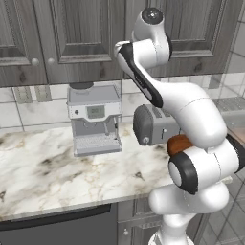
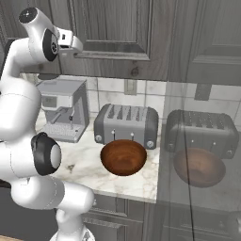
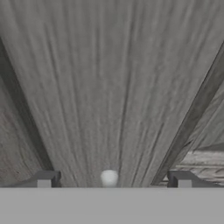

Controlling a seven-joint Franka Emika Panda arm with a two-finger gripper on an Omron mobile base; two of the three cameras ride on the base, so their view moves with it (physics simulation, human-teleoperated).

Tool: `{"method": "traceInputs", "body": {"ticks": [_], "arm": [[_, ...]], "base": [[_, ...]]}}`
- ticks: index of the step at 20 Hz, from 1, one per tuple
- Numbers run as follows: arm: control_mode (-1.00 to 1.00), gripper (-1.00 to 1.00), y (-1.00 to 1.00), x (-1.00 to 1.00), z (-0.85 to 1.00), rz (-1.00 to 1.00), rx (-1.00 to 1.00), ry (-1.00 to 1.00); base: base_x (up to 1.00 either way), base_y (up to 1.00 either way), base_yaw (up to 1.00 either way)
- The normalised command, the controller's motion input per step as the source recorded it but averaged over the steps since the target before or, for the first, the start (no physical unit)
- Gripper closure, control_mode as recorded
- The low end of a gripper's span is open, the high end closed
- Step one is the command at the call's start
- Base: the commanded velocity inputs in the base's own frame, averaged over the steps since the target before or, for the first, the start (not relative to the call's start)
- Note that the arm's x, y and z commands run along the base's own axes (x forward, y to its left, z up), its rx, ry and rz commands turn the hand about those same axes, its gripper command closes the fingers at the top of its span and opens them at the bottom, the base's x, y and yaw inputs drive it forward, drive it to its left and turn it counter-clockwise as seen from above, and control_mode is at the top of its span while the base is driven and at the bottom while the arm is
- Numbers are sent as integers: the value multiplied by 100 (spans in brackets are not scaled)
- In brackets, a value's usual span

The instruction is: Open the cabinet and setup a tea strainer by placing it in the bowl upright.

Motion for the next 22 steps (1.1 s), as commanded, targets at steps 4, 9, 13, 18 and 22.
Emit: {"method": "traceInputs", "body": {"ticks": [4,9,13,18,22], "arm": [[-100,-100,18,14,0,0,0,0],[-100,-100,12,2,-6,0,0,0],[-100,-100,0,0,-13,0,0,0],[-100,-100,1,0,-6,0,0,0],[-100,-100,2,0,-1,0,0,0]], "base": [[0,0,0],[0,0,0],[0,0,0],[0,0,0],[0,0,0]]}}
